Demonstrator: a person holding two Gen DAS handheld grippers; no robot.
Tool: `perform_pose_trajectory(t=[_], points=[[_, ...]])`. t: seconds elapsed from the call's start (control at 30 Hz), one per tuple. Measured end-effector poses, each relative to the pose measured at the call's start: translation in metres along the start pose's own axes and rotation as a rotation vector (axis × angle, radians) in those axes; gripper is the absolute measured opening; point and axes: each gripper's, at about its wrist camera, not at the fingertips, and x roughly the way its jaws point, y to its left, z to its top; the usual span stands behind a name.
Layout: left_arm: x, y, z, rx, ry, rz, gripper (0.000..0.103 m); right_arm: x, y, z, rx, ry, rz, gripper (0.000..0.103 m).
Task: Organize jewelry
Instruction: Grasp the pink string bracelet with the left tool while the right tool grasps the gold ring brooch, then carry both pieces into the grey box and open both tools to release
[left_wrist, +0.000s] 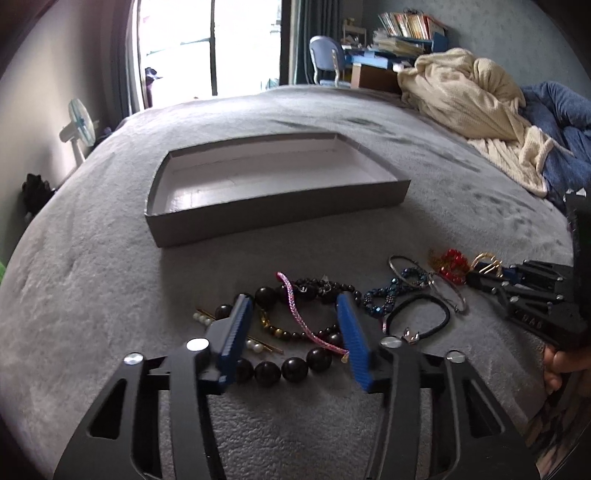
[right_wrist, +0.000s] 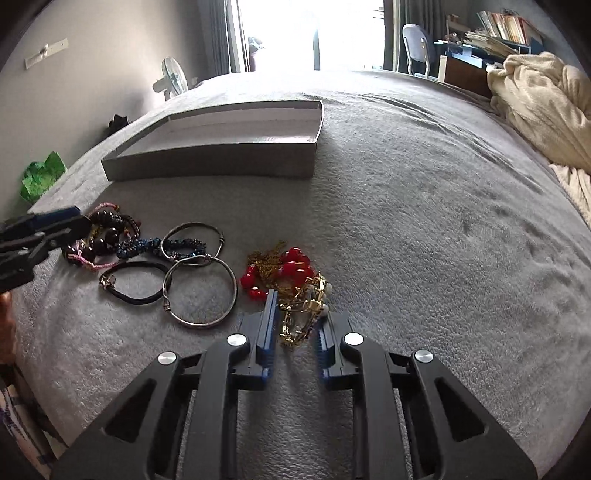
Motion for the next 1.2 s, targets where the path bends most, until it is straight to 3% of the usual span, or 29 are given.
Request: perform_pose_trajectory(t=[0.17,0.73,0.97,1.2], points=[[0.007,0.003,-0.003,-0.008,0.04,-0.006,0.004,-0.009,-0.003,-0.002,0.018,-0.028,0.008,0.013],[-0.067,0.017,0.045,-0.03,-0.153,-0.089,0.003,-0.035,-0.011,0.007,0.057,-0.114,0.021,0.013],[-0.089,0.039,0.07,-0.052,-0.213,-0.055,0.003,-0.04,-0.009,0.014,0.049,-0.129,0.028,0.013],[-0.086,0.058,0.078,-0.071,-0.216,-0.018,0.003,-0.042,-0.009,0.026,0.04,-0.138,0.037,0.013]])
